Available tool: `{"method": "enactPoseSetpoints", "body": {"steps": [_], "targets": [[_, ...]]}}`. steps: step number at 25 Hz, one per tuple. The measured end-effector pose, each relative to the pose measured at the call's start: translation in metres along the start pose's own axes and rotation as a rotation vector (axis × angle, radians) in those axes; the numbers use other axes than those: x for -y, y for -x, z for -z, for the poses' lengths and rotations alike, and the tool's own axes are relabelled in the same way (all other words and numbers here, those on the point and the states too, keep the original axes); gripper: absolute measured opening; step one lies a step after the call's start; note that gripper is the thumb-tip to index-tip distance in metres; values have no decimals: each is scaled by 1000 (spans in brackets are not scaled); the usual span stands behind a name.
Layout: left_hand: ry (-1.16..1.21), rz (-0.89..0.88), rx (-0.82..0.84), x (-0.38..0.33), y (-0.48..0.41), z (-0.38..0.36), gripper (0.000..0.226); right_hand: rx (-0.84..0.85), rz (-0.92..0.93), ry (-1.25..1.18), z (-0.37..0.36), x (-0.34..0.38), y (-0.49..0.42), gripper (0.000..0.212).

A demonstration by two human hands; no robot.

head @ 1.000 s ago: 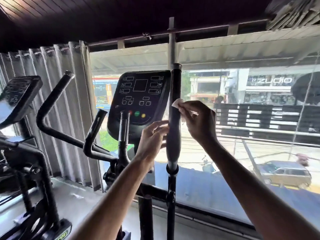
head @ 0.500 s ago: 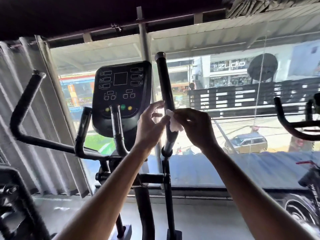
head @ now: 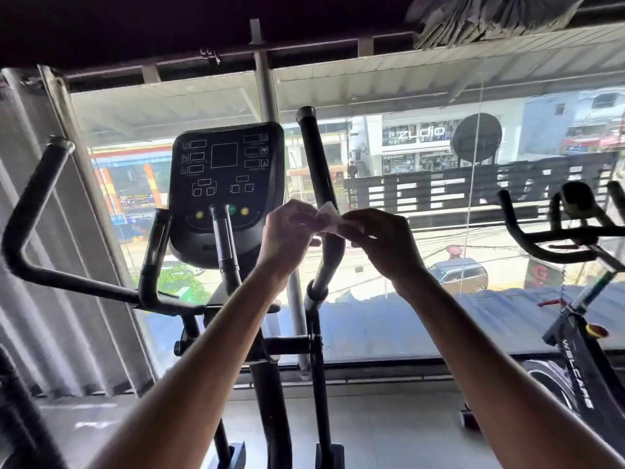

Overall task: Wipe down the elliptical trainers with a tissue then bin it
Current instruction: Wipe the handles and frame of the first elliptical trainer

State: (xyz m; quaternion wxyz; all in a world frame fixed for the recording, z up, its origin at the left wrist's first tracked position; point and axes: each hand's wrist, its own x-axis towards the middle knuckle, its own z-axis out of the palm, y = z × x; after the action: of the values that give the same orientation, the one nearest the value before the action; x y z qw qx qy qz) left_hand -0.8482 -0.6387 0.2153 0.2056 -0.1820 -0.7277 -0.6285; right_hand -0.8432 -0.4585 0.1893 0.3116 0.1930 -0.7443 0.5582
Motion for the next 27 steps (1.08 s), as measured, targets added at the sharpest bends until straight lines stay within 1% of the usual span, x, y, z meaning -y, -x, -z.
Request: {"method": "enactPoseSetpoints", "body": {"steps": [2, 5, 7, 11, 13, 15, 16, 17, 19, 20, 21, 22, 24, 25, 27], "targets": [[-23, -34, -17, -1, -4, -4, 15, -26, -7, -18, 4, 5, -5, 12], [-2, -81, 12, -3, -12, -9, 11, 22, -2, 10, 7, 12, -11, 16], [-43, -109, 41, -3, -18, -8, 7, 55, 0, 2, 7, 12, -18, 15], [-144, -108, 66, -3, -30, -2, 7, 68, -223, -222, 10, 12, -35, 10], [-154, -59, 72, -5, -33, 1, 11, 103, -273, -336, 12, 11, -39, 6], [-180, -21, 83, -6, -37, 2, 15, 86, -293, -379, 9, 6, -43, 4], [-195, -13, 78, -5, -38, 1, 16, 43, -262, -318, 6, 2, -45, 5], [-214, -10, 56, -3, -39, -1, 17, -27, -180, -164, 3, -3, -45, 7], [-264, 4, -35, 1, -40, -7, 22, -207, 120, 213, -7, -14, -38, 7], [-280, 13, -77, 4, -39, -10, 27, -275, 273, 326, -13, -18, -31, 9], [-284, 15, -104, 5, -39, -12, 32, -292, 375, 373, -19, -21, -24, 10], [-274, 21, -119, 6, -39, -14, 37, -260, 428, 391, -26, -25, -20, 9], [-213, 56, -138, 10, -40, -13, 41, -186, 434, 411, -38, -29, -17, 14], [-170, 80, -142, 11, -39, -12, 41, -192, 420, 415, -40, -32, -18, 15], [-121, 115, -141, 17, -35, -11, 40, -260, 367, 374, -41, -31, -23, 13]]}}
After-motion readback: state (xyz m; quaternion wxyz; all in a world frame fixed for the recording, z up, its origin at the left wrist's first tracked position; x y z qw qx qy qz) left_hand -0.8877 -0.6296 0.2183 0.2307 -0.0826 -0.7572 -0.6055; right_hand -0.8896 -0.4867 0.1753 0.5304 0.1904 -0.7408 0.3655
